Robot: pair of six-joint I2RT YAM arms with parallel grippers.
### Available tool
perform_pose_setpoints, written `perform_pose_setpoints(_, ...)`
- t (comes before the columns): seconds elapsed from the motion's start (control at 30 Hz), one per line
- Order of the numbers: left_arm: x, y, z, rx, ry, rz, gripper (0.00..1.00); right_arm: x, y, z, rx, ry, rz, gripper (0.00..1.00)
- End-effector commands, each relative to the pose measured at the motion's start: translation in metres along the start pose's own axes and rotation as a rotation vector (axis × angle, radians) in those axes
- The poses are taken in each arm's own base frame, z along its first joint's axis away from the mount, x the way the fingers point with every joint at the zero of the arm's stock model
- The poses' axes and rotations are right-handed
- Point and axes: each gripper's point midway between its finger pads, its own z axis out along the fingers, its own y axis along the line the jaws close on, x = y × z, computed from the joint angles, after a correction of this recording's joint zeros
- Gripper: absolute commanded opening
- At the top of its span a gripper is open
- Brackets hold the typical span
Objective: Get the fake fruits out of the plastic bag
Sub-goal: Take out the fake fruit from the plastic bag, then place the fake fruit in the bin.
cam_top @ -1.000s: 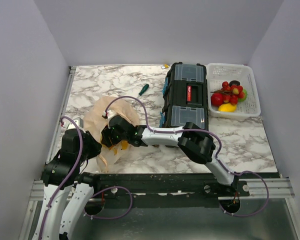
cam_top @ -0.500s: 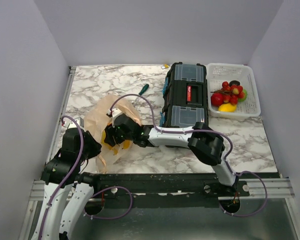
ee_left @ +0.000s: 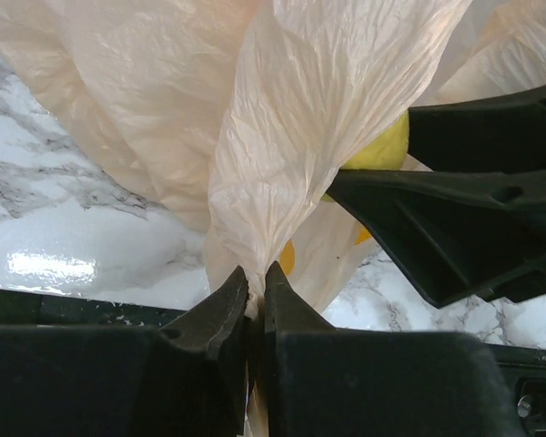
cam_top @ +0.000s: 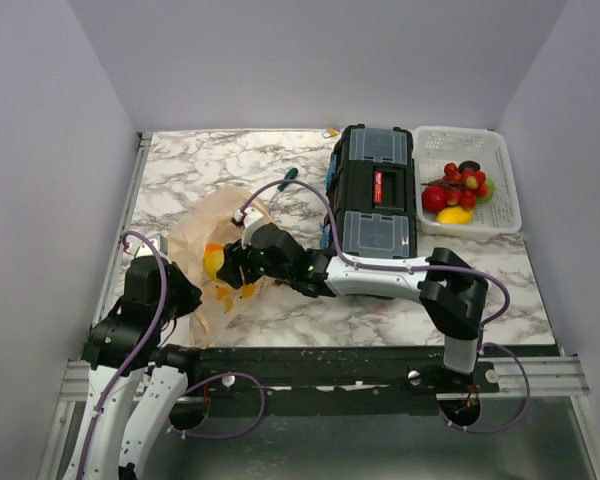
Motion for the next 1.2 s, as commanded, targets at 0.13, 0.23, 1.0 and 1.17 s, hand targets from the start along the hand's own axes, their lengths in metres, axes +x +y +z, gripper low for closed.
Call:
perform_pose_setpoints(0.13,-0.001,0.003,0.001,-0.012,-0.004,-0.002,0.03,-0.055,0.037,-0.041,-0.138,-0.177,0.044,0.01)
perform_pose_setpoints(0.23,-0.001,0.002,0.0,-0.01,-0.008,-0.003,0.01,-0.078,0.046,-0.057,-0.167,-0.232,0.041,0.01)
perform_pose_setpoints(1.0,-0.001,0.003,0.0,-0.012,-0.013,-0.008,0.0,-0.185,-0.18,-0.259,0.867,-0.567,-0.056,0.01)
perform_pose_setpoints(1.17,-0.003,0.006,-0.002,-0.022,-0.035,-0.025,0.0,-0.174,-0.285,-0.315,1.139,-0.583,0.095,0.01)
